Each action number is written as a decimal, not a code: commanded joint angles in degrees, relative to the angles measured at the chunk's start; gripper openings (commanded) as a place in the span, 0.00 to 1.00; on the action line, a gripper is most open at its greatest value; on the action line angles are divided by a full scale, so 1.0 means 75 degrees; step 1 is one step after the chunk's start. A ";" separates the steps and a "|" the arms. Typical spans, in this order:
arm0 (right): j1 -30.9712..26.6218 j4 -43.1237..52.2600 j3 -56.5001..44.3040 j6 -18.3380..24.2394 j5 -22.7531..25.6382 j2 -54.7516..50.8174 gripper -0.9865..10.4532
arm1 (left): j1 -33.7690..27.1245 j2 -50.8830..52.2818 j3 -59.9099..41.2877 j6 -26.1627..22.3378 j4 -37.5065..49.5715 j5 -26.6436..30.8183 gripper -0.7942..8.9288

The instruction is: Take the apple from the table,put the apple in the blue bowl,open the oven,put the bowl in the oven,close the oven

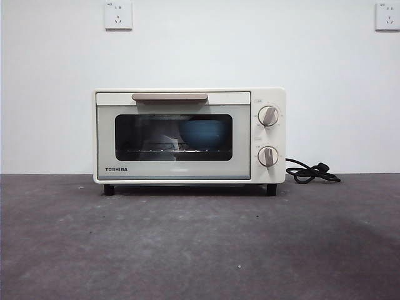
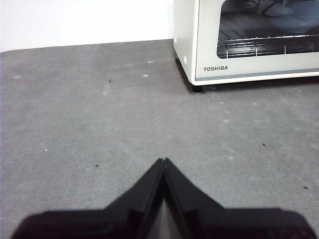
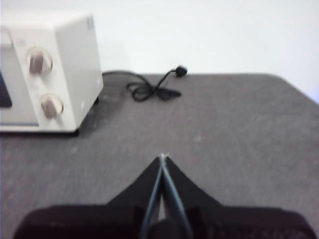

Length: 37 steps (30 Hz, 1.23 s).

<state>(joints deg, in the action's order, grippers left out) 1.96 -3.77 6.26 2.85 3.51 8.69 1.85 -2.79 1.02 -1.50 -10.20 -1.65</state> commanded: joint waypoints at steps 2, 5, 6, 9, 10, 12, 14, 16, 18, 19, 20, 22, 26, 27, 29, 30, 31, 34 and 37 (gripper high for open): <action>-0.0067 0.0119 -0.0326 0.0020 -0.0192 -0.0440 0.09 | -0.0003 -0.0006 -0.0079 -0.0064 0.0093 -0.0006 0.08; -0.0073 0.0105 -0.0481 0.0026 -0.0181 -0.0664 0.09 | -0.0003 -0.0015 -0.0076 -0.0064 0.0093 -0.0003 0.08; -0.0076 0.0105 -0.0533 0.0023 -0.0181 -0.0714 0.09 | -0.0003 -0.0023 -0.0079 -0.0061 0.0093 -0.0003 0.08; -0.0079 0.0099 -0.0723 0.0015 -0.0195 -0.0851 0.09 | -0.0003 -0.0050 -0.0076 -0.0061 0.0093 -0.0003 0.08; -0.0079 -0.0029 -0.0729 0.0017 -0.0207 -0.0889 0.09 | -0.0003 -0.0050 -0.0079 -0.0061 0.0093 -0.0003 0.08; -0.0079 -0.0172 -0.0729 0.0015 -0.0213 -0.0953 0.09 | -0.0003 -0.0050 -0.0079 -0.0061 0.0096 -0.0003 0.08; -0.0079 -0.0259 -0.0729 0.0020 -0.0210 -0.1032 0.09 | -0.0003 -0.0050 -0.0079 -0.0061 0.0093 -0.0003 0.08; -0.0079 -0.0361 -0.0729 0.0020 -0.0207 -0.1102 0.09 | -0.0003 -0.0050 -0.0079 -0.0061 0.0093 -0.0003 0.08; -0.0082 -0.0440 -0.0729 0.0020 -0.0207 -0.1102 0.09 | -0.0003 -0.0050 -0.0079 -0.0061 0.0093 -0.0003 0.08; -0.0082 -0.0533 -0.0729 0.0017 -0.0207 -0.1102 0.09 | -0.0003 -0.0050 -0.0079 -0.0061 0.0093 -0.0003 0.08; -0.0082 -0.0641 -0.0729 0.0017 -0.0207 -0.1102 0.09 | -0.0003 -0.0050 -0.0079 -0.0061 0.0093 -0.0003 0.08; -0.0082 -0.0848 -0.0729 0.0020 -0.0207 -0.1102 0.09 | -0.0003 -0.0052 -0.0079 -0.0061 0.0093 -0.0006 0.08; -0.0096 -0.0947 -0.0729 0.0061 -0.0178 -0.1102 0.09 | -0.0003 -0.0052 -0.0079 -0.0064 0.0093 -0.0003 0.08; -0.0119 -0.0947 -0.0729 0.0061 -0.0178 -0.1102 0.09 | -0.0003 -0.0052 -0.0079 -0.0061 0.0093 -0.0003 0.08; -0.0192 -0.0947 -0.0729 0.0055 -0.0154 -0.1102 0.09 | -0.0003 -0.0052 -0.0079 -0.0061 0.0093 -0.0006 0.08; -0.0230 -0.0944 -0.0729 0.0055 -0.0154 -0.1102 0.09 | -0.0003 -0.0052 -0.0079 -0.0061 0.0093 -0.0003 0.08; -0.0262 -0.0944 -0.0729 0.0058 -0.0152 -0.1102 0.09 | -0.0003 -0.0052 -0.0079 -0.0064 0.0093 -0.0003 0.08; -0.0277 -0.0938 -0.0729 0.0055 -0.0152 -0.1102 0.09 | -0.0003 -0.0052 -0.0079 -0.0061 0.0093 -0.0003 0.08; -0.0277 -0.0938 -0.0729 0.0047 -0.0152 -0.1102 0.09 | -0.0003 -0.0052 -0.0079 -0.0061 0.0093 -0.0003 0.08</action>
